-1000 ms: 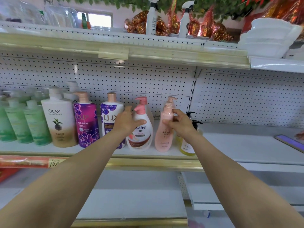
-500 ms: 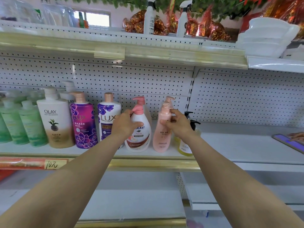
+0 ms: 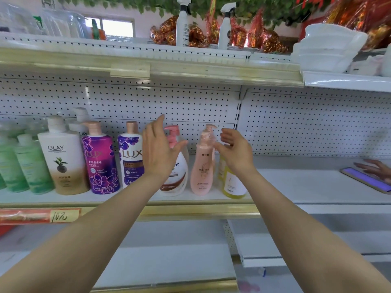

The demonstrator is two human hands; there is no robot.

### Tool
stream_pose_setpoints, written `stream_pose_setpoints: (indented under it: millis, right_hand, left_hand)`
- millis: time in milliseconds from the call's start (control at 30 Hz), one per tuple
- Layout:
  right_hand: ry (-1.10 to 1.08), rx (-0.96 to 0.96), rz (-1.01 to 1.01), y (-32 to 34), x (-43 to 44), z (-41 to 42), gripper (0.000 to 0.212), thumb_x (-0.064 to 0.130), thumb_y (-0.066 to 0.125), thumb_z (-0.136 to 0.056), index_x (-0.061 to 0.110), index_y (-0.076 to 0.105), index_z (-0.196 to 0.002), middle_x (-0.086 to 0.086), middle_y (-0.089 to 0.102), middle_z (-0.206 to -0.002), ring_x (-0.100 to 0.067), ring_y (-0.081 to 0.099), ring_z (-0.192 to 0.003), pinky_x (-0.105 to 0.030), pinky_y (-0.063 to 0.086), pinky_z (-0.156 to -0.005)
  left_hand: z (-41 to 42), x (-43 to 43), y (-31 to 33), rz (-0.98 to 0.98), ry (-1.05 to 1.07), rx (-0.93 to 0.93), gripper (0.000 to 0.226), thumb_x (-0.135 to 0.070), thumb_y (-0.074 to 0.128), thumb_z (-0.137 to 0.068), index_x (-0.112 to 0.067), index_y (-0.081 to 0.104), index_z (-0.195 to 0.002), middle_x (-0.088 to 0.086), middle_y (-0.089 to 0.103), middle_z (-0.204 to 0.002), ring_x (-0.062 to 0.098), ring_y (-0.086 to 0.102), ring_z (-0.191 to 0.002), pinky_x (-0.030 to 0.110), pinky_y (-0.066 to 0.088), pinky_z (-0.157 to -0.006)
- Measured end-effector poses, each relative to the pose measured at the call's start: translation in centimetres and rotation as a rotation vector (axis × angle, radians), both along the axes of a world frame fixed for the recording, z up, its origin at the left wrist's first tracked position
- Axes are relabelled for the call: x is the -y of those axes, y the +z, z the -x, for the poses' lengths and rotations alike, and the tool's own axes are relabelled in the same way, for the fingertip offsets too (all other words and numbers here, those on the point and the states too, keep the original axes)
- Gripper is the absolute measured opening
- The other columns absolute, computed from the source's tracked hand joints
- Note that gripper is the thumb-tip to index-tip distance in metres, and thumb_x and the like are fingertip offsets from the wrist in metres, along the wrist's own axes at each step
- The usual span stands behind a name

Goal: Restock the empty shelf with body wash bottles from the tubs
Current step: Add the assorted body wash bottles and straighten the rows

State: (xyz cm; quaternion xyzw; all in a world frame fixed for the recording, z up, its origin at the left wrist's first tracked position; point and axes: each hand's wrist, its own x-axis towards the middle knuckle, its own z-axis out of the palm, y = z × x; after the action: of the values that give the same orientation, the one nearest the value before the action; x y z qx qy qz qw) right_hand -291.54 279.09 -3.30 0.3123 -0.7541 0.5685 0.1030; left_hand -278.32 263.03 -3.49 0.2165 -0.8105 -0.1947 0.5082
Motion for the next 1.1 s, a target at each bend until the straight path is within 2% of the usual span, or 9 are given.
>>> stream_pose_setpoints:
  millis: [67,167,300,467,600,667,733,833,1100]
  right_hand:
    - [-0.071,-0.06,0.038,0.1,-1.3,0.6,0.056,0.033,0.08,-0.082,0.015,0.059,-0.131,0.003,0.066,-0.125,-0.008,0.06,-0.113,-0.028,0.051,-0.097]
    - [-0.177,-0.063,-0.072,-0.5,-3.2,2.0,0.066,0.038,0.081,-0.08,0.02,0.053,-0.138,0.003,0.056,-0.139,-0.014,0.048,-0.131,-0.033,0.041,-0.107]
    - [-0.199,0.12,-0.192,-2.7,-5.4,3.1,0.094,0.043,0.084,-0.074,0.017,0.036,-0.151,-0.005,0.038,-0.153,-0.022,0.033,-0.143,-0.039,0.034,-0.114]
    - [-0.095,0.326,-0.212,-5.9,-7.1,3.4,0.11,0.038,0.088,-0.07,0.013,0.024,-0.156,-0.008,0.033,-0.158,-0.025,0.035,-0.144,-0.043,0.036,-0.115]
    - [-0.048,0.363,-0.229,-6.8,-7.0,3.6,0.096,0.03,0.087,-0.074,0.012,0.032,-0.151,-0.006,0.054,-0.141,-0.018,0.054,-0.12,-0.032,0.044,-0.098]
    - [-0.042,0.344,-0.221,-6.9,-7.0,3.8,0.086,0.027,0.087,-0.075,0.013,0.04,-0.146,-0.001,0.062,-0.126,-0.014,0.056,-0.108,-0.027,0.044,-0.091]
    - [-0.033,0.333,-0.212,-6.9,-7.0,3.9,0.079,0.026,0.087,-0.075,0.014,0.045,-0.141,0.005,0.06,-0.113,-0.012,0.055,-0.101,-0.025,0.043,-0.086]
    - [-0.017,0.33,-0.201,-7.0,-7.2,4.2,0.076,0.026,0.087,-0.074,0.015,0.047,-0.139,0.007,0.059,-0.111,-0.012,0.055,-0.101,-0.025,0.043,-0.087]
    - [0.006,0.309,-0.206,-6.8,-7.5,4.1,0.071,0.026,0.085,-0.077,0.016,0.048,-0.137,0.01,0.057,-0.108,-0.01,0.054,-0.096,-0.022,0.041,-0.082]
  left_hand:
    - [0.6,-1.5,0.7,0.032,-0.097,0.017,0.086,-0.038,0.078,-0.078,-0.016,0.033,-0.148,0.008,0.043,-0.141,0.023,0.036,-0.132,0.036,0.037,-0.106]
    - [2.0,-3.4,0.5,-0.062,-0.267,0.107,0.09,-0.038,0.078,-0.079,-0.019,0.027,-0.151,0.006,0.038,-0.149,0.02,0.037,-0.137,0.032,0.032,-0.105]
    - [3.6,-4.2,-1.0,-0.264,-0.352,0.172,0.094,-0.037,0.079,-0.079,-0.015,0.024,-0.152,0.008,0.038,-0.152,0.024,0.038,-0.139,0.044,0.037,-0.109]
    - [4.9,-3.9,-2.3,-0.414,-0.329,0.213,0.092,-0.033,0.082,-0.076,-0.01,0.031,-0.149,0.011,0.047,-0.147,0.025,0.045,-0.135,0.039,0.038,-0.109]
    - [5.8,-4.0,-2.6,-0.501,-0.35,0.198,0.069,-0.027,0.081,-0.079,-0.007,0.046,-0.135,0.007,0.062,-0.125,0.022,0.059,-0.112,0.034,0.046,-0.092]
    - [6.2,-4.1,-2.8,-0.496,-0.337,0.21,0.054,-0.028,0.081,-0.079,-0.01,0.054,-0.122,0.003,0.065,-0.107,0.021,0.062,-0.101,0.032,0.047,-0.083]
    - [6.5,-4.1,-3.0,-0.505,-0.32,0.223,0.048,-0.031,0.082,-0.077,-0.012,0.056,-0.113,0.0,0.064,-0.099,0.022,0.064,-0.097,0.036,0.051,-0.082]
    - [6.9,-4.0,-3.0,-0.508,-0.301,0.228,0.045,-0.031,0.082,-0.077,-0.013,0.059,-0.111,0.001,0.066,-0.099,0.021,0.064,-0.096,0.041,0.053,-0.087]
    - [7.7,-4.7,-2.4,-0.483,-0.369,0.263,0.038,-0.024,0.079,-0.081,-0.014,0.06,-0.113,-0.001,0.064,-0.102,0.015,0.06,-0.093,0.029,0.046,-0.079]
